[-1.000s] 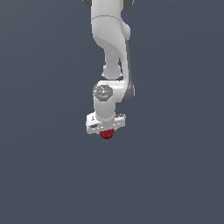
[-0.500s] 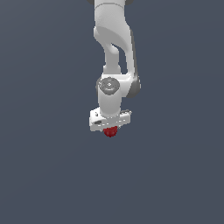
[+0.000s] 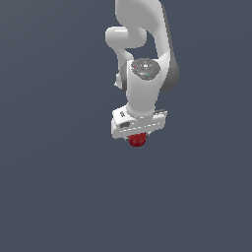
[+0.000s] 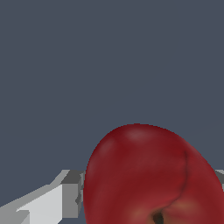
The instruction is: Pick up the object and move it to a goal position.
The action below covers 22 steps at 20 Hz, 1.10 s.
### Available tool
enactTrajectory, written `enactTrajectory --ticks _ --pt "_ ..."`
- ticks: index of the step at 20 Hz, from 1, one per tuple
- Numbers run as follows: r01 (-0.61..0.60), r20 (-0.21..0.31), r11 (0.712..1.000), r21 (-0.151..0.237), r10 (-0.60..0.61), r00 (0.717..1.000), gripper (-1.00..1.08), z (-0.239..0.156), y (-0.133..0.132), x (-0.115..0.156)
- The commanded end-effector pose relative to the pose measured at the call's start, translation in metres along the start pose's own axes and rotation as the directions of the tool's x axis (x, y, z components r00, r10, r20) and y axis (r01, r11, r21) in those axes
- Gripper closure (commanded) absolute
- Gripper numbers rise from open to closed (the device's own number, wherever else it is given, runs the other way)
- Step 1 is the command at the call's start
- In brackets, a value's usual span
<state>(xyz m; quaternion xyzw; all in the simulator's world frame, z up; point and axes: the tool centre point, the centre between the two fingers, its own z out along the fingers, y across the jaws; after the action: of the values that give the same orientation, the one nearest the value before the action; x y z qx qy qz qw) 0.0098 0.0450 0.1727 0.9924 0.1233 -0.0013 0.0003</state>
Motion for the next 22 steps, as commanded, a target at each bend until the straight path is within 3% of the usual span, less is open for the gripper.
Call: enactTrajectory --ticks 1,12,22 --pt "0.0 -0.002 1.0 -0.001 0.0 1.0 1.08 -0.028 -0.014 0.007" --pt "0.0 -0.002 1.0 -0.001 0.0 1.0 1.08 -0.139 -0.074 0.04" --pt "0.0 -0.003 1.0 0.0 0.0 1.0 1.08 -0.21 -0.111 0.062"
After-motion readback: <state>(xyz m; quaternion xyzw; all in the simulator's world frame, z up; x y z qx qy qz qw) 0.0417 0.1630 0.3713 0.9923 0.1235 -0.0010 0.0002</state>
